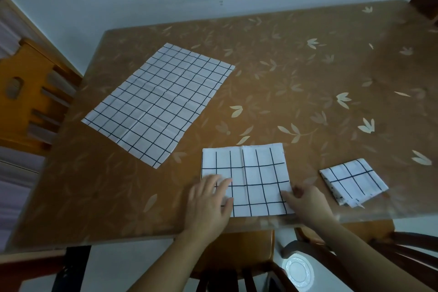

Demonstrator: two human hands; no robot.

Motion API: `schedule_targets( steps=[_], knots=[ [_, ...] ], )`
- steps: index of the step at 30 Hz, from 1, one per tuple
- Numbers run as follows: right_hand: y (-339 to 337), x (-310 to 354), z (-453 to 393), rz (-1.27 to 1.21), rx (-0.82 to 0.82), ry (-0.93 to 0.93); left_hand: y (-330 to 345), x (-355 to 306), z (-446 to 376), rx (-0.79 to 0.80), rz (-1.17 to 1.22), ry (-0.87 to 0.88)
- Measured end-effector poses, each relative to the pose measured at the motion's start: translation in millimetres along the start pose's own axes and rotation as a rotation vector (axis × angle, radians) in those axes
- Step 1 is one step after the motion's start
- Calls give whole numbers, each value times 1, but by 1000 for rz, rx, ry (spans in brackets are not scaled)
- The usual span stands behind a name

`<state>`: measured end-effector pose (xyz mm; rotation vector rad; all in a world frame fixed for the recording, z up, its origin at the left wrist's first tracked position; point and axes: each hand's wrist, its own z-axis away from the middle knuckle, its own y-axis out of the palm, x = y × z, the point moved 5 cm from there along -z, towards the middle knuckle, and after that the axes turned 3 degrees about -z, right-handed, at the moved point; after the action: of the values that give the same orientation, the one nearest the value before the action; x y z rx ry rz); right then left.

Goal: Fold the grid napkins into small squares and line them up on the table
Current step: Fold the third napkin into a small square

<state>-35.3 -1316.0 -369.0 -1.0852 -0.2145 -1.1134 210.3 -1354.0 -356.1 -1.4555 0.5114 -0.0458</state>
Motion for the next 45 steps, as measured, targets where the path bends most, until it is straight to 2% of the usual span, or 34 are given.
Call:
schedule_targets(
  steps=[2, 3, 5, 6, 7, 9, 11, 12, 14, 20, 24, 27, 30, 33, 34, 39, 43, 45],
  knots=[
    [-3, 5, 4, 109, -52, -6, 19, -15, -8, 79, -82, 75],
    [-7, 9, 7, 220, -131, -61, 27, -19, -10, 97, -113, 74],
    [-2, 30, 18, 404, -335, -299, 42, -19, -12, 152, -149, 43],
    [8, 47, 27, 411, -384, -443, 47, -19, -12, 172, -155, 36],
    [23, 64, 36, 381, -369, -572, 48, -18, -10, 184, -164, 28],
    [65, 87, 45, 353, -199, -749, 48, -18, -10, 222, -243, 46],
    [95, 90, 43, 343, -48, -726, 51, -19, -9, 245, -325, 78],
    [101, 84, 36, 332, -29, -675, 49, -20, -9, 240, -310, 61],
    [100, 66, 23, 376, -53, -615, 44, -21, -11, 219, -258, 26],
    [65, 24, 4, 670, -123, -583, 37, 1, -7, 215, -187, 6],
    [48, 13, -1, 711, -42, -561, 26, 45, 5, 249, -253, -79],
    [48, 15, -1, 727, 4, -555, 22, 51, 7, 297, -297, -75],
    [43, 16, 16, 784, -65, -672, 19, 45, 5, 301, -298, -73],
    [65, 15, 49, 854, 63, -962, 19, 42, 5, 307, -336, -75],
    [72, 16, 57, 858, 109, -1006, 20, 41, 5, 304, -348, -81],
    [74, 44, 58, 848, 118, -1041, 10, 26, 13, 234, -320, -62],
    [70, 70, 64, 1054, 223, -999, 6, -5, 32, 175, -185, 91],
    [76, 78, 69, 1178, 279, -997, 7, -12, 36, 188, -151, 77]
  ],
)
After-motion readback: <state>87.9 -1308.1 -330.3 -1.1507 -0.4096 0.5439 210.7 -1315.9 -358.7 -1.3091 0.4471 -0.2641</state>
